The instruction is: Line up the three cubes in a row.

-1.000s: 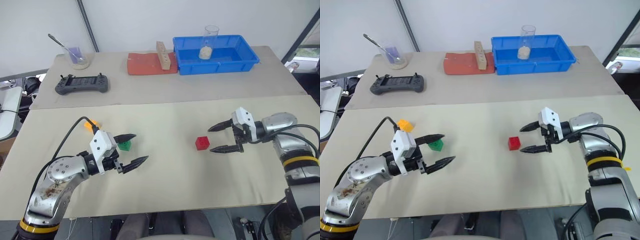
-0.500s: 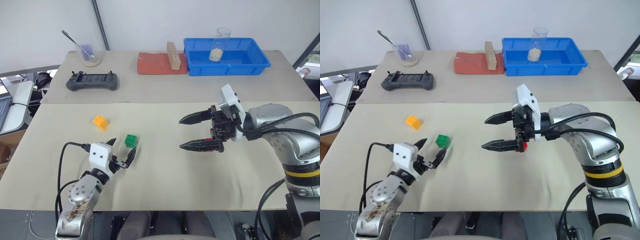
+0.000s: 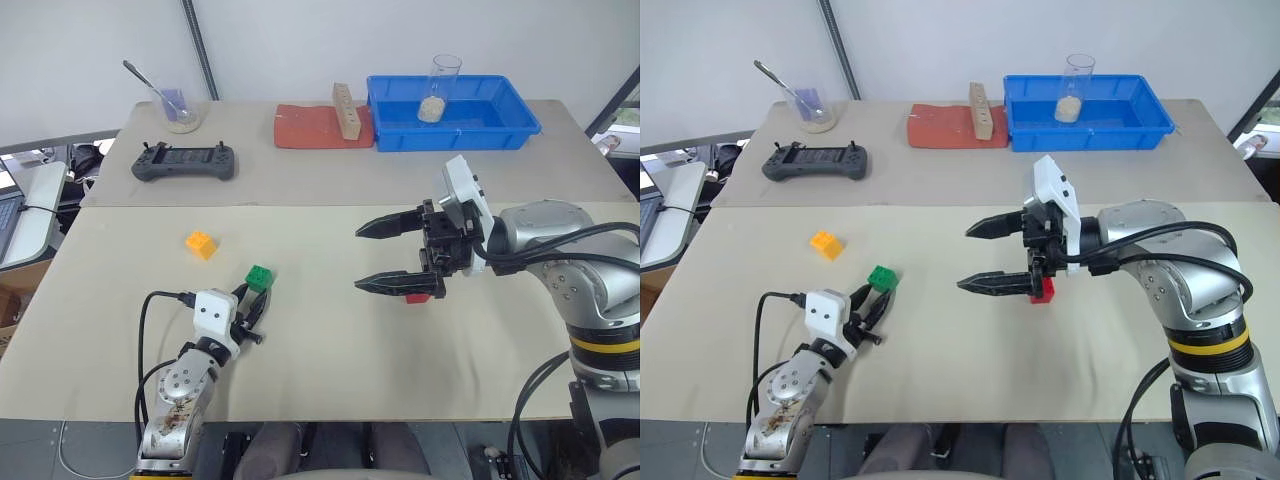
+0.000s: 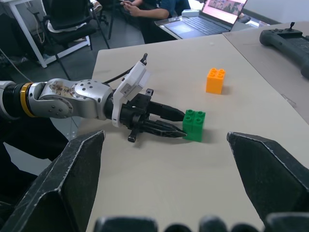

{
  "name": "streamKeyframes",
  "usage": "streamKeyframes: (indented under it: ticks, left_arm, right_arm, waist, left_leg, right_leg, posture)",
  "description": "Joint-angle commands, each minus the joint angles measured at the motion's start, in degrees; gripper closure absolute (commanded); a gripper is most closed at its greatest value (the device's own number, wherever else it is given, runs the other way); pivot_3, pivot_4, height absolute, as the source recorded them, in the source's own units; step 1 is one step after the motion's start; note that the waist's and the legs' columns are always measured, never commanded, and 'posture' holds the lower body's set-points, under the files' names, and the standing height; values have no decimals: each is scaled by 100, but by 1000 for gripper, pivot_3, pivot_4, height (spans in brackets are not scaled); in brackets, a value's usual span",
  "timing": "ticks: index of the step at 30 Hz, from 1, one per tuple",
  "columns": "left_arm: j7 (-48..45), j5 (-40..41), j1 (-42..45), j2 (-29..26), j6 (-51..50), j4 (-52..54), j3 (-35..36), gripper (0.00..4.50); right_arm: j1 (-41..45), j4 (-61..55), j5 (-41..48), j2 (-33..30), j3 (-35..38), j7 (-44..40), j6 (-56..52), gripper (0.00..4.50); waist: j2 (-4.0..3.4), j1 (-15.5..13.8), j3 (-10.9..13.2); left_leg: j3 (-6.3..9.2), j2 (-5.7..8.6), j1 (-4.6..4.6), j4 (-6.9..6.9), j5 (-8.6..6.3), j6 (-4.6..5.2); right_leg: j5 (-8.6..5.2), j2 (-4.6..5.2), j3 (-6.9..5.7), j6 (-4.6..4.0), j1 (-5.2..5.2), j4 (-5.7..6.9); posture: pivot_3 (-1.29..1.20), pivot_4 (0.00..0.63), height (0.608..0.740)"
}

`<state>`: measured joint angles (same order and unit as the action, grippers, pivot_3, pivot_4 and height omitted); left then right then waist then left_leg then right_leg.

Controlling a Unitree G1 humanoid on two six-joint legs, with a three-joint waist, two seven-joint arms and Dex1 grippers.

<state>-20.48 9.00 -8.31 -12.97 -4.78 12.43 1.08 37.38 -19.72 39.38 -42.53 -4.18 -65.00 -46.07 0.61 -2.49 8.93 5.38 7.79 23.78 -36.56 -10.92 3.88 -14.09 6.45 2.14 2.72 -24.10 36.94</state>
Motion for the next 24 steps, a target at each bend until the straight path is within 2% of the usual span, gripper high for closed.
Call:
streamKeyframes:
  ticks: [1,4,7,10,12,16,21,24]
  left_arm:
    - [13,-72,175,-40,148,-90,12,3249]
    - [-278,-105,390,-359,198,-94,33,3249]
    - [-1066,287,879,-938,-93,62,35,3249]
    - [-2525,1090,1670,-1670,-756,95,-208,3249]
    - [-3148,1288,2126,-1887,-945,-108,-428,3249]
    - [-4070,1179,2942,-1843,-829,-702,-1070,3249]
    - [-4408,492,3630,-1236,-40,-1917,-1848,3249]
    - [-4431,208,3841,-957,410,-2583,-1985,3249]
  right_arm:
    - [-18,-86,-37,-59,117,-3,198,0]
    - [-231,-31,-276,-222,134,-109,490,0]
    - [-495,82,-461,-466,250,-239,770,0]
    - [-769,80,-542,-775,388,-368,915,0]
    - [-897,58,-552,-925,447,-435,962,0]
    - [-1205,-69,-550,-1165,595,-448,1011,0]
    - [-1586,-281,-479,-1253,828,-230,905,0]
    - [-1731,-401,-398,-1267,936,-121,832,0]
  waist:
    - [0,-1,0]
    - [1,0,0]
    - [4,-15,2]
    - [4,-5,2]
    - [2,24,1]
    - [2,37,1]
    - [4,102,2]
    - [7,93,4]
  left_leg:
    - [0,0,0,-1,0,0]
    - [0,0,0,-3,0,0]
    - [1,0,2,-3,0,0]
    - [0,4,4,-7,0,0]
    - [1,4,4,-11,-1,1]
    - [-1,8,3,-13,-6,14]
    - [-2,4,5,-12,-4,23]
    - [-2,4,6,-17,-3,23]
  right_leg:
    - [0,0,-1,0,0,0]
    - [0,-1,-3,0,0,0]
    - [0,-5,-15,0,-7,4]
    - [1,-7,-24,0,-6,6]
    - [1,-7,-32,1,-9,6]
    - [2,-3,-32,3,0,6]
    - [3,0,-28,2,-3,7]
    - [3,3,-29,2,2,5]
  posture:
    - [0,150,740]
    - [0,150,740]
    - [0,150,740]
    - [0,150,740]
    - [0,150,740]
    - [0,150,740]
    - [0,150,740]
    - [0,150,740]
